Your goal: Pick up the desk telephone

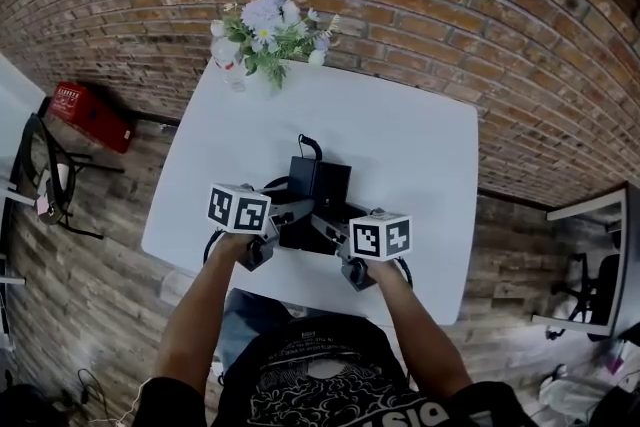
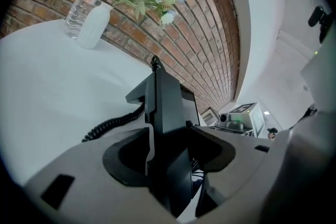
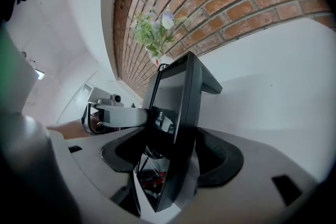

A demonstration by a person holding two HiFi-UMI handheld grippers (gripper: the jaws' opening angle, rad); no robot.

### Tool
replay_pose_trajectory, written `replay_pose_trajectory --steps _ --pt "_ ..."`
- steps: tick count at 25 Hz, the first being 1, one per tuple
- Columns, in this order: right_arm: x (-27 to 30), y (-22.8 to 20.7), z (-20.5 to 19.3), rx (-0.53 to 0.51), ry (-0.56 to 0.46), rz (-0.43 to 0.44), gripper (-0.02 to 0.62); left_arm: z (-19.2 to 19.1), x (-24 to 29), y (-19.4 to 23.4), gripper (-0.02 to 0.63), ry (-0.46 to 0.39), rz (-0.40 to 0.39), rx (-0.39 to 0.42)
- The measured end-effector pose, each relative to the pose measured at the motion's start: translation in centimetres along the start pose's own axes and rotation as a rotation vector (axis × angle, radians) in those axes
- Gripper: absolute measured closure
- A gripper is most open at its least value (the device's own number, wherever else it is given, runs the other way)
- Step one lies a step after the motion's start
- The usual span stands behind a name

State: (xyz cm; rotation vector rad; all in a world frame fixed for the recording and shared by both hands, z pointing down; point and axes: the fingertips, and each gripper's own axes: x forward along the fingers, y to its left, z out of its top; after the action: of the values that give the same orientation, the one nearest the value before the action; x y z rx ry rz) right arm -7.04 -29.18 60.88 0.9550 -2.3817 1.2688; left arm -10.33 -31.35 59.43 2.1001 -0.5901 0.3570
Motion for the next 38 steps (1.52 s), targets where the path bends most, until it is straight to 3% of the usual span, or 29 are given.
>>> replay_pose_trajectory --steps 14,20,31,38 --pt "-0.1 0.0 -0.1 0.049 -0.018 0.003 0.331 -0.1 -0.3 -0.3 0.407 -0.057 -0.022 -0.052" --pt "-0.9 1.0 1.4 0.022 -0.069 -0.023 0.334 1.4 -1.0 -1.3 0.408 -0.074 -0.047 -0.004" --pt "-4.6 5.3 7.5 -0.084 -0.237 -0.037 0.339 7.2 -4.1 -5.8 0.408 -0.192 -0.106 0.074" --pt "-8.2 9.1 12.5 -0.200 -0.362 -0.046 0.339 12.0 -7.0 -10.9 0.408 -0.301 -0.142 0.197"
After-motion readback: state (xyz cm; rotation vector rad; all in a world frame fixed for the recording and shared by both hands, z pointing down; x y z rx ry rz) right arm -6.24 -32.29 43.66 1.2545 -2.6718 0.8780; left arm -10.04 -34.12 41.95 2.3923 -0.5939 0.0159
